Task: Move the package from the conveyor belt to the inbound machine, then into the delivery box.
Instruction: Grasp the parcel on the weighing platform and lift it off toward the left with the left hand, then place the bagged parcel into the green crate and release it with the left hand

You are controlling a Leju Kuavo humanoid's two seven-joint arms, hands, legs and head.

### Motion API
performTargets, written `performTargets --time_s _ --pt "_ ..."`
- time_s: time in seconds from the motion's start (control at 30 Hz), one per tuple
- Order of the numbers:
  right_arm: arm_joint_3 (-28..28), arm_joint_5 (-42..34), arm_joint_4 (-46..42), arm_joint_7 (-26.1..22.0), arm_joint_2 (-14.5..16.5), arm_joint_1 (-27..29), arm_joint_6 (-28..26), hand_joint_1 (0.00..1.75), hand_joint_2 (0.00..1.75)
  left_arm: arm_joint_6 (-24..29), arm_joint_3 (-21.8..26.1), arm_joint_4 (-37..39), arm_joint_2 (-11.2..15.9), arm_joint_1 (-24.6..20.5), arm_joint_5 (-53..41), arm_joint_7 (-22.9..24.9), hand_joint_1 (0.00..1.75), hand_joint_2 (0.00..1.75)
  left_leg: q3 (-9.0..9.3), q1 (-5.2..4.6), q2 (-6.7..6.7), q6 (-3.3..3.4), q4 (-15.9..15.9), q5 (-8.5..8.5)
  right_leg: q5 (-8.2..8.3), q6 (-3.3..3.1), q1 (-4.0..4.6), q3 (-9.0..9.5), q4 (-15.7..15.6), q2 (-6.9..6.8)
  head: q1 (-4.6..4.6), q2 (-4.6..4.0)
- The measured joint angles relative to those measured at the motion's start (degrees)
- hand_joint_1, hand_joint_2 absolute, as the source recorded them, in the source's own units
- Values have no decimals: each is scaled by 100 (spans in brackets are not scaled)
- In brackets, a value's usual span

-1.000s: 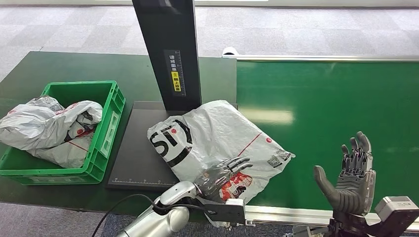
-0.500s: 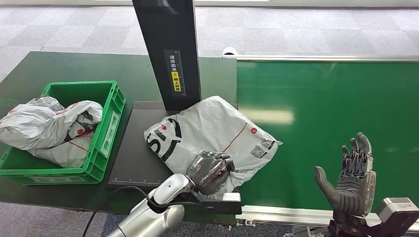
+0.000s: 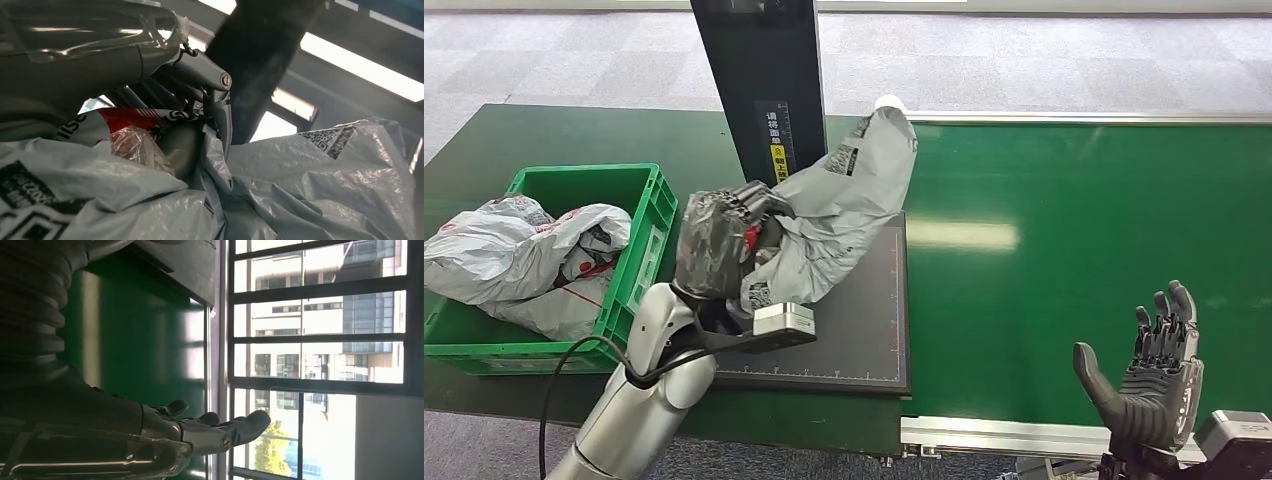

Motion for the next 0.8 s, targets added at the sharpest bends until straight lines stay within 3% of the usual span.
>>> performTargets --time_s 0.2,0.33,0.63,0.8 --pt "-97 4 -103 -31 20 202 -77 0 175 568 904 -785 220 24 -138 -86 175 175 0 0 1 0 -1 0 0 0 0 1 0 0 1 0" --pt "-98 2 -128 -36 35 223 -85 0 175 333 1377 -828 352 20 -676 217 175 175 4 -1 1 0 -1 1 0 0 -1 4 0 0 1 0" --pt "-98 4 -139 26 109 142 -28 0 175 8 2006 199 660 -281 -1102 843 175 175 7 0 1 -2 -1 9 2 -3 0 5 1 0 2 0" --pt "-98 13 -139 94 140 105 51 0 175 138 2418 1625 899 -797 -1590 1359 175 175 10 0 3 -4 -2 10 3 -4 1 7 3 3 1 0"
